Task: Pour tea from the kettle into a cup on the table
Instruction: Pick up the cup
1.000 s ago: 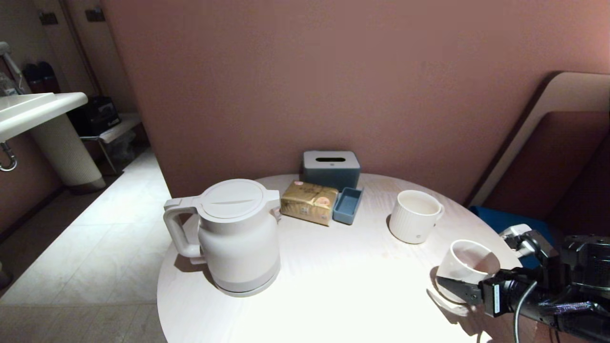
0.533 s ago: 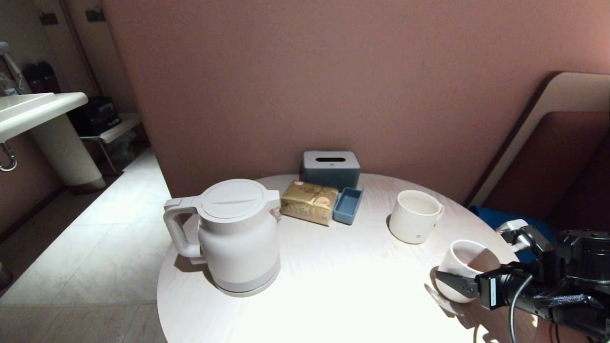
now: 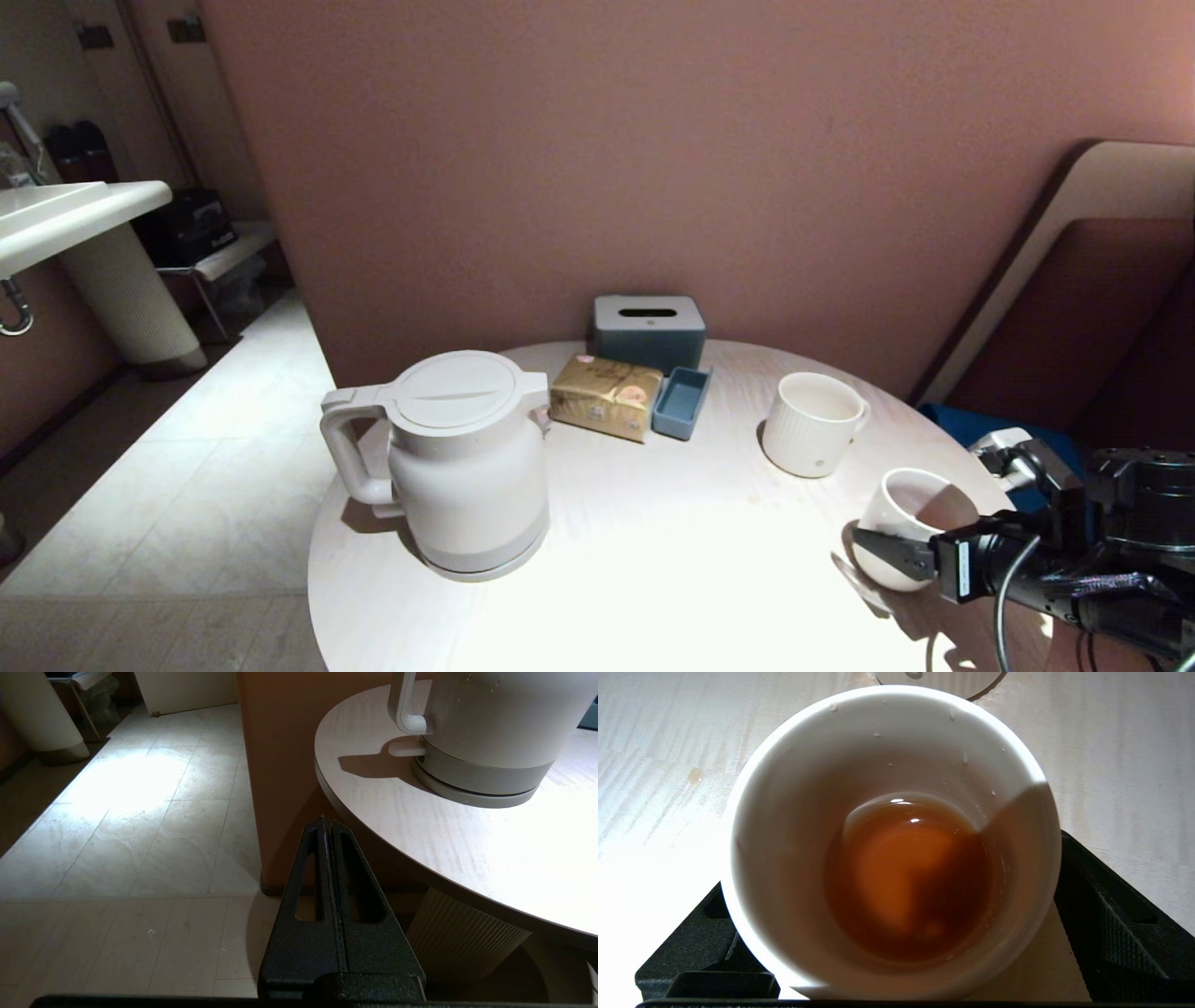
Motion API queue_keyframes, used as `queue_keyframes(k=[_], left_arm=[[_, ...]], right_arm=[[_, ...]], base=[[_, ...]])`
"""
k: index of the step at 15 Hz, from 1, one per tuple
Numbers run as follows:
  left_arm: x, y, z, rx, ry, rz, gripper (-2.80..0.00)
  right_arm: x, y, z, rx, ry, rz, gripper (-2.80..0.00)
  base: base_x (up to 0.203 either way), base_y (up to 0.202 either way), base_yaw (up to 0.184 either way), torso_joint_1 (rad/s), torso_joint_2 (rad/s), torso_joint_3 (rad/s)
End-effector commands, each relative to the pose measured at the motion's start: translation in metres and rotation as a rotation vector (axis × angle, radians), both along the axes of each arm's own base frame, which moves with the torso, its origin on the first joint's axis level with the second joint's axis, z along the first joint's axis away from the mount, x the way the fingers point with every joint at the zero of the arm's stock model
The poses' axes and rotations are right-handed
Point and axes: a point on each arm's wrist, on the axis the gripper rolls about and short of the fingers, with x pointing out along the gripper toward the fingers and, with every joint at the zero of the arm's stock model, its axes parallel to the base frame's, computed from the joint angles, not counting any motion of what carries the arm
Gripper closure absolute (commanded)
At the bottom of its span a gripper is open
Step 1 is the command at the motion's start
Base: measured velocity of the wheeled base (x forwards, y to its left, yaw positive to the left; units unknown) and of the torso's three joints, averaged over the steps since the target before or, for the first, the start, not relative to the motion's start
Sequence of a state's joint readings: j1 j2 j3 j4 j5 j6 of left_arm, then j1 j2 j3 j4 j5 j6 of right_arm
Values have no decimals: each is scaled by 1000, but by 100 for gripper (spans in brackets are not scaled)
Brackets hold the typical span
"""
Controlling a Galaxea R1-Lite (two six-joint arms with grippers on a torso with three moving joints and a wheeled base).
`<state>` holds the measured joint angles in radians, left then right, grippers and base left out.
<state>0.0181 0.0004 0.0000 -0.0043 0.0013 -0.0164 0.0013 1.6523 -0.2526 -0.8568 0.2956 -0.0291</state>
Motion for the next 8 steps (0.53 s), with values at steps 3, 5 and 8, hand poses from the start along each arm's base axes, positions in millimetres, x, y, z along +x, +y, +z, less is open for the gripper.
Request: queue_keyframes(k=[3,5,8], left_arm=[[0,0,0,0,-1,1,0],[0,0,0,0,-1,1,0],[0,0,0,0,-1,1,0]], right_arm=[[2,0,0,1,-5,2,-280],[2,0,0,1,-5,2,-280],[1,0,1,0,-8,3,-280]], base=[[0,0,0,0,0,0],[0,0,0,0,0,0],[0,0,0,0,0,0]])
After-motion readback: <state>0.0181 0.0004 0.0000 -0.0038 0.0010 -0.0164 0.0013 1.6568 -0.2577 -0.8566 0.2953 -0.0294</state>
